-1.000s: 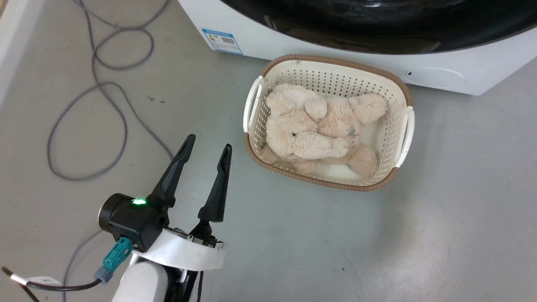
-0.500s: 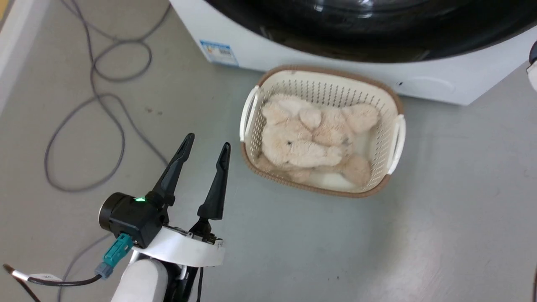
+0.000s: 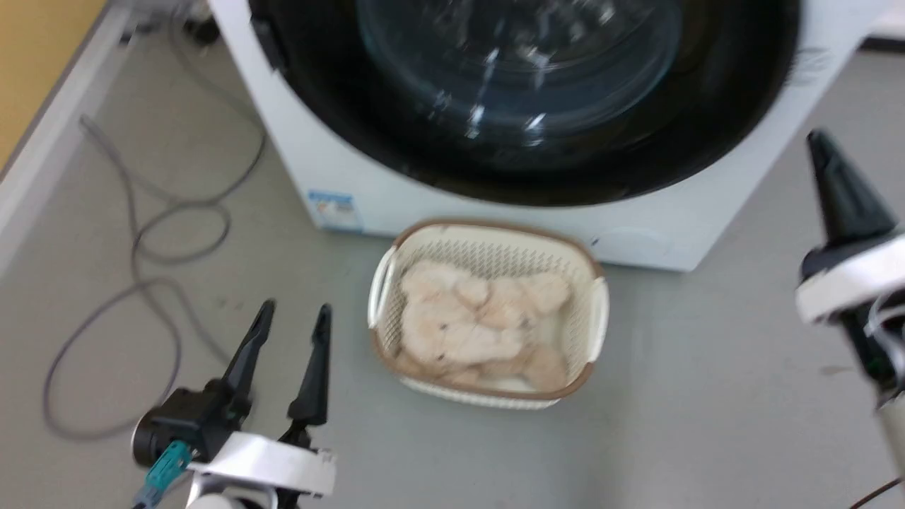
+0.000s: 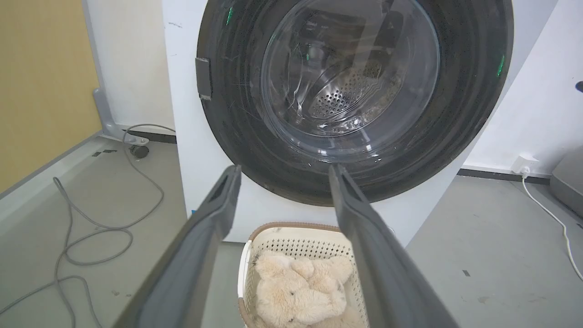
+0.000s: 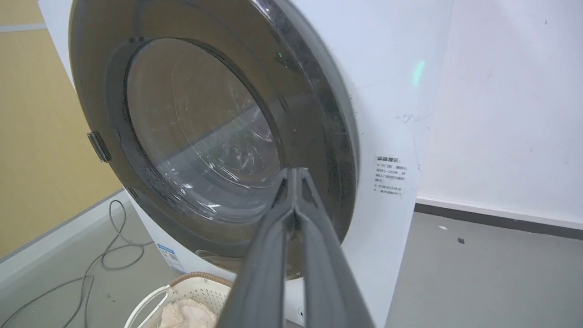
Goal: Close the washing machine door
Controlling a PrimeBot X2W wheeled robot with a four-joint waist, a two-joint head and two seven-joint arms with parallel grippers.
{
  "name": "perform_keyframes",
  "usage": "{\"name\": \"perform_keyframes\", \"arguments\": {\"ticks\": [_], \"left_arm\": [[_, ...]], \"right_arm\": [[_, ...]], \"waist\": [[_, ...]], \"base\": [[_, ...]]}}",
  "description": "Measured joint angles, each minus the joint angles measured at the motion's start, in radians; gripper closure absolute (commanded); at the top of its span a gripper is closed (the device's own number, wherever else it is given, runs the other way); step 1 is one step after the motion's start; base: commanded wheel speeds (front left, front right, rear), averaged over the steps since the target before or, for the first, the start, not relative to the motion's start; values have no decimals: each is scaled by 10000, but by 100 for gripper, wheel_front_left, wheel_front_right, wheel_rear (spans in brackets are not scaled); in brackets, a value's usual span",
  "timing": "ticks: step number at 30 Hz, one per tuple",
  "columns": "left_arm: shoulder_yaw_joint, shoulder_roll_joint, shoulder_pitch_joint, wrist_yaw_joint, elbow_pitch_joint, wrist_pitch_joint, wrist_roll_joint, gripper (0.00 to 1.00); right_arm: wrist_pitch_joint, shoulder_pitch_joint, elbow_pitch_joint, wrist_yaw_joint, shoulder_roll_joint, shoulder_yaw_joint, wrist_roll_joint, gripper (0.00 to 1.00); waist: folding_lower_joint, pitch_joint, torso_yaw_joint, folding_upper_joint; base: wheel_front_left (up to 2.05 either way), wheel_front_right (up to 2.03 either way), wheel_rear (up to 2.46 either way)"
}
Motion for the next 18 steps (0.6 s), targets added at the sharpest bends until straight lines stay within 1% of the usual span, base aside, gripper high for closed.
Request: {"name": "perform_keyframes", "arguments": {"ticks": [5,10,13,18], "left_arm": [[420,-56,458,0,169,0,31,0],[539,-115,793,0,232,0,82,0],[629,-182,979,0,274,0,151,0],[825,-280,1255,0,428,0,293,0]], "right_arm": [[-136,1440,-965,0,970,-729,-437,100],[-173,2970,-1730,-2,1634,-1473,-1174,100],[-201,3843,-2171,-2,2151,-1848,-1496,100],[-203,5057,-2589,-2,2757,-2052,-2238,100]], "waist": [[0,-740,-525,0],[-1,-1327,-939,0],[0,-1597,-1077,0],[-1,-1832,-1187,0]], "base": [[0,0,0],[0,0,0],[0,0,0],[0,0,0]]}}
